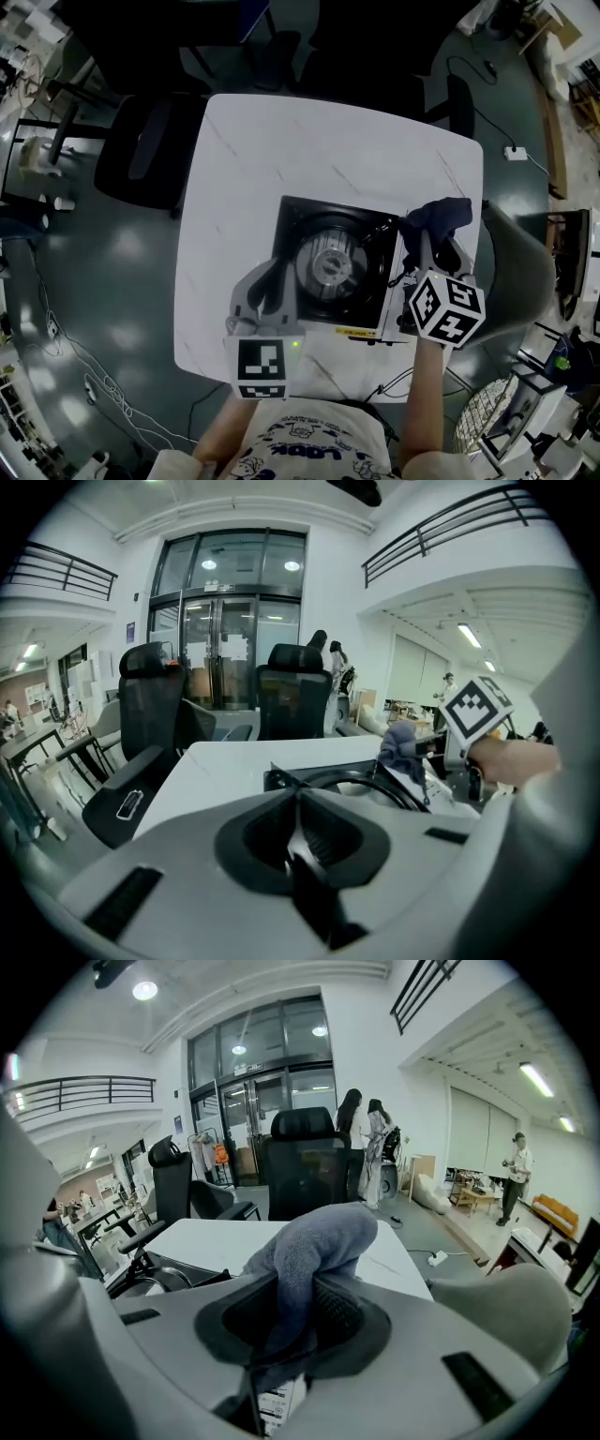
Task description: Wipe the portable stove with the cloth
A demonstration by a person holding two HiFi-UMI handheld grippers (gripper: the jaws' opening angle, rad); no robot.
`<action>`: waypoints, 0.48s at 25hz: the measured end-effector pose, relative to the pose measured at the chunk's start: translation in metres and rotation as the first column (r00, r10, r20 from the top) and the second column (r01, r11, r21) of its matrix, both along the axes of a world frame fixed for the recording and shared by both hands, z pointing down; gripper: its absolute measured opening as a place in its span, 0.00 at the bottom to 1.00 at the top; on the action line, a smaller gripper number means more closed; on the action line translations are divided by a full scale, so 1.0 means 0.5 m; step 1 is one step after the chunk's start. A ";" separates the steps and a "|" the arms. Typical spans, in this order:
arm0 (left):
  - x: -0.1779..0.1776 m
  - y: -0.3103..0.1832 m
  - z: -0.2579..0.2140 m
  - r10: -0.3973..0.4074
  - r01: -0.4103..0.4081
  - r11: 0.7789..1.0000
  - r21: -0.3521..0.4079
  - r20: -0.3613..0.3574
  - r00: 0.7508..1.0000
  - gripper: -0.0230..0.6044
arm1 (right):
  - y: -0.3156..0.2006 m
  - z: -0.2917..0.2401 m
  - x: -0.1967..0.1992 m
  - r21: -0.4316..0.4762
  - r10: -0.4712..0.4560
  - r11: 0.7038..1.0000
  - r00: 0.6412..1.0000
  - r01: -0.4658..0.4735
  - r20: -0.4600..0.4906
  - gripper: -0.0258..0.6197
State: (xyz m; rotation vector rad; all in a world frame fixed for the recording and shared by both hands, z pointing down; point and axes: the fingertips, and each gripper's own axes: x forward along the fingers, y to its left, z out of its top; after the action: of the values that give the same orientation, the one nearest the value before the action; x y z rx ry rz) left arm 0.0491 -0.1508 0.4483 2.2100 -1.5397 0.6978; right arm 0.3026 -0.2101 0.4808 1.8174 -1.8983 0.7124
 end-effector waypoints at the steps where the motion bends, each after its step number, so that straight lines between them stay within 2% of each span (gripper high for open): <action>1: 0.001 0.000 0.000 -0.002 0.002 1.000 -0.002 -0.004 1.000 0.09 | 0.002 0.001 0.000 -0.002 0.000 1.000 1.000 0.000 -0.002 0.19; 12: 0.004 0.027 -0.021 0.023 -0.022 1.000 0.021 -0.021 1.000 0.09 | 0.065 0.006 -0.008 -0.041 0.005 0.999 1.000 -0.006 -0.028 0.19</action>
State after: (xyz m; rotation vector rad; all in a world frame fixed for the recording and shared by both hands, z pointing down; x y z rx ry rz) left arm 0.0508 -0.1374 0.4380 2.2457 -1.5205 0.6658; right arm 0.2986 -0.1776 0.4840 1.7988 -1.8484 0.7189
